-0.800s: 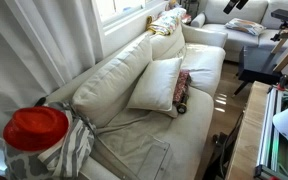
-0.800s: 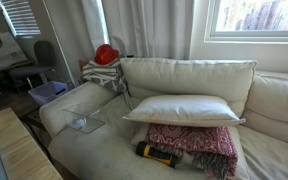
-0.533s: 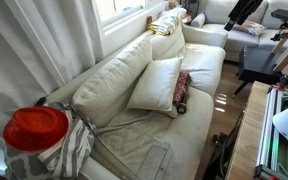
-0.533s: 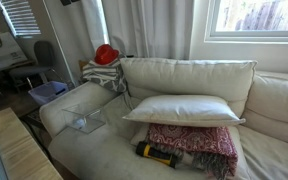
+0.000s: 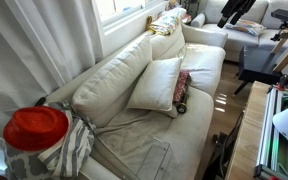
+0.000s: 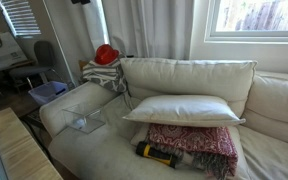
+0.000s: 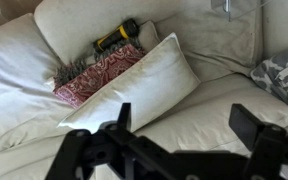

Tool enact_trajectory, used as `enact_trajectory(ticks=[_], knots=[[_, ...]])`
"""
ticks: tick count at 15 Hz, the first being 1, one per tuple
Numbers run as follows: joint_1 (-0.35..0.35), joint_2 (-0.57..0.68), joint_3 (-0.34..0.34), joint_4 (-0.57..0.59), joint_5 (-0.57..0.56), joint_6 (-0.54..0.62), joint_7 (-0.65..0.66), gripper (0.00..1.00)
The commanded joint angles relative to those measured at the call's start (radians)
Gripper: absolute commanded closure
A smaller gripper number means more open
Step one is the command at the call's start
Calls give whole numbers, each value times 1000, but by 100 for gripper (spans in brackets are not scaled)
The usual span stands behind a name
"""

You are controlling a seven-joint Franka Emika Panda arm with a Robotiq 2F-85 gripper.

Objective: Put the pillow upright and move it to the left

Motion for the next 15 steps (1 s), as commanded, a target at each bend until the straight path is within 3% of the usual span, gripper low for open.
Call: enact_trajectory(ticks=[1,7,11,12,15], knots=[[52,254,-57,51,117,102,2,0],[125,611,-71,144,355,357,-6,0],[162,855,-59,243,560,578,-12,0],[168,916,-59,280,655,596,-58,0],[126,1096,-6,403,857,644,-148,0]])
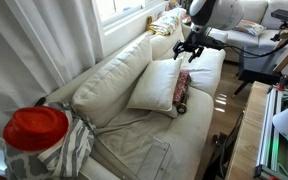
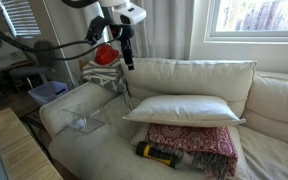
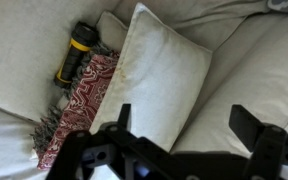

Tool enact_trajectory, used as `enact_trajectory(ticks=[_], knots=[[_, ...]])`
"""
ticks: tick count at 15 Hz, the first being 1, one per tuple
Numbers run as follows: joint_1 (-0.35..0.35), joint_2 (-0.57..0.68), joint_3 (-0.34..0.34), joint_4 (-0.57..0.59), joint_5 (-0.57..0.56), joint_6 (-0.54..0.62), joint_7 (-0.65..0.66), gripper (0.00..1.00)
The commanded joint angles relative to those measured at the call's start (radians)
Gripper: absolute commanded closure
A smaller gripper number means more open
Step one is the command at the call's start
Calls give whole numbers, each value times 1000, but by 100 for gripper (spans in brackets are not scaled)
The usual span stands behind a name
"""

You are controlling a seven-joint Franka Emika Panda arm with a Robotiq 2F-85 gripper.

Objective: Put the pillow upright and move it to the left

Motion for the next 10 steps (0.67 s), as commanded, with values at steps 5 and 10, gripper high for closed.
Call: enact_trajectory(ticks=[5,10], knots=[[-58,295,67,215,267,44,-141,0],[-84,426,87,322,296,44,-159,0]])
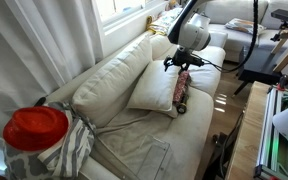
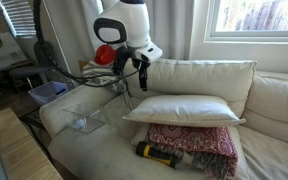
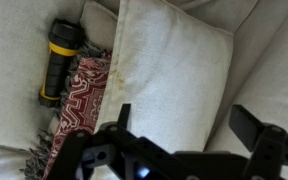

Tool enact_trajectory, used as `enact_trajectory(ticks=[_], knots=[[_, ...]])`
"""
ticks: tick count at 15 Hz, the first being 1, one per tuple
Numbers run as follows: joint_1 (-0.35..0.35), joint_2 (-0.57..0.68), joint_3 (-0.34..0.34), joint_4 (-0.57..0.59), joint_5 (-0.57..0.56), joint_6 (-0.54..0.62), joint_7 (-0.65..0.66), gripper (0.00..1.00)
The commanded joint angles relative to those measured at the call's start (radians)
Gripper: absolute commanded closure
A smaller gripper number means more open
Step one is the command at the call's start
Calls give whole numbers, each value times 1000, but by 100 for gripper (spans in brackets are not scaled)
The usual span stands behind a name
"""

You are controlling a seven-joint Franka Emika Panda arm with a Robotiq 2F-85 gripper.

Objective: Put the pillow upright and move it to the left

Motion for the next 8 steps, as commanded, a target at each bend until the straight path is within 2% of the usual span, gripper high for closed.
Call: enact_trajectory(ticks=[1,4,8], knots=[[0,-1,1,2,1,0,0,0],[-25,103,-5,73,20,9,19,0],[-76,239,13,168,14,4,-39,0]])
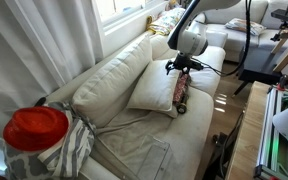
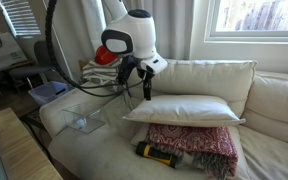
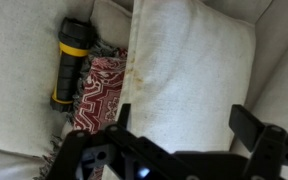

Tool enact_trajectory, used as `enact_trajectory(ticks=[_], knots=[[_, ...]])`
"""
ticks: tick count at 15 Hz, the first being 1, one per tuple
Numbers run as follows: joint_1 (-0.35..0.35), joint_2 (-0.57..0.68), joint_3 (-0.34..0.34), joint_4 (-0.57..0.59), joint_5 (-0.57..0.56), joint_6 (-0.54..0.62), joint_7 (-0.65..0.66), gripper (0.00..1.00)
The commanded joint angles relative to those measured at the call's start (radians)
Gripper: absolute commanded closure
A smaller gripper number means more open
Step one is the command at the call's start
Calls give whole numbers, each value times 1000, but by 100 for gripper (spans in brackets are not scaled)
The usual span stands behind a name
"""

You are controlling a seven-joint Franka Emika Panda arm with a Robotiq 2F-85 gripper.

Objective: Put the pillow upright and move it to the left

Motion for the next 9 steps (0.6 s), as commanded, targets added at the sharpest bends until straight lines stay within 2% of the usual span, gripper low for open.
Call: enact_trajectory(ticks=[1,6,9], knots=[[-67,175,32,132,26,16,-72,0],[-183,341,102,288,82,28,-154,0],[-266,441,176,393,137,52,-258,0]])
